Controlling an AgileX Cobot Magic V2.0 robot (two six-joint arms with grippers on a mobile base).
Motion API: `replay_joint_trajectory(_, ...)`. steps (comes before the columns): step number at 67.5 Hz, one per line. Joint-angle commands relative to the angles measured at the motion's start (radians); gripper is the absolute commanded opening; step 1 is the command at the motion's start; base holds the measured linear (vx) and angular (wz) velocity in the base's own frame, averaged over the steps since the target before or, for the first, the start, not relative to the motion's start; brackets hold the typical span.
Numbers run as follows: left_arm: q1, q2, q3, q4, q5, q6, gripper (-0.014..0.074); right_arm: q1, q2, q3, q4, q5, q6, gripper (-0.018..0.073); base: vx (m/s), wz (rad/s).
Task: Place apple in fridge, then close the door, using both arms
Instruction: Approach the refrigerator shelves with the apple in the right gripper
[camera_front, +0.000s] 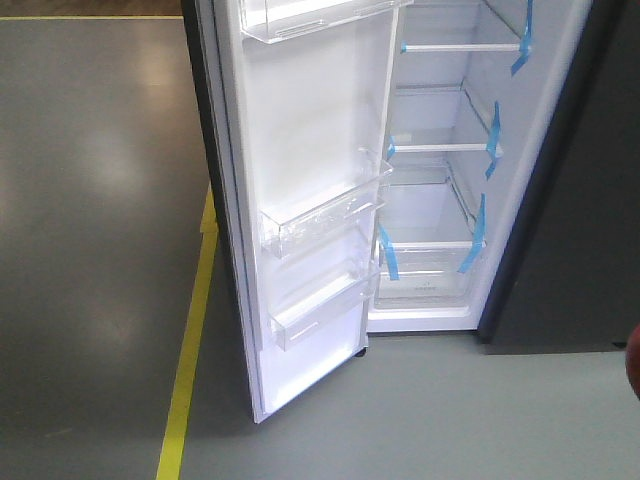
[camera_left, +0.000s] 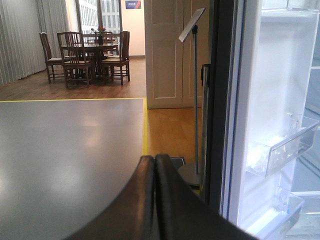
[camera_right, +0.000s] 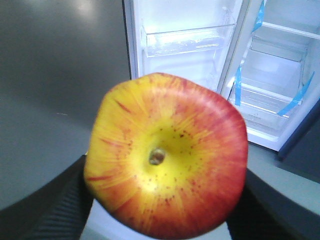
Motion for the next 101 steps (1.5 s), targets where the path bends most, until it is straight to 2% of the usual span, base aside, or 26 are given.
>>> replay_joint_trajectory(1,-0.001,-0.015,0.028,-0.006,-0.074,-0.009,-0.0006,-0.001,0.01,-0.025,-0.002,-0.08,-0.009,0.036,0.1,0.02)
replay_joint_trajectory(101,-0.001,-0.015,0.028,-0.006,-0.074,-0.009,-0.0006,-0.001,0.01,-0.025,-0.002,-0.08,-0.009,0.036,0.1,0.02)
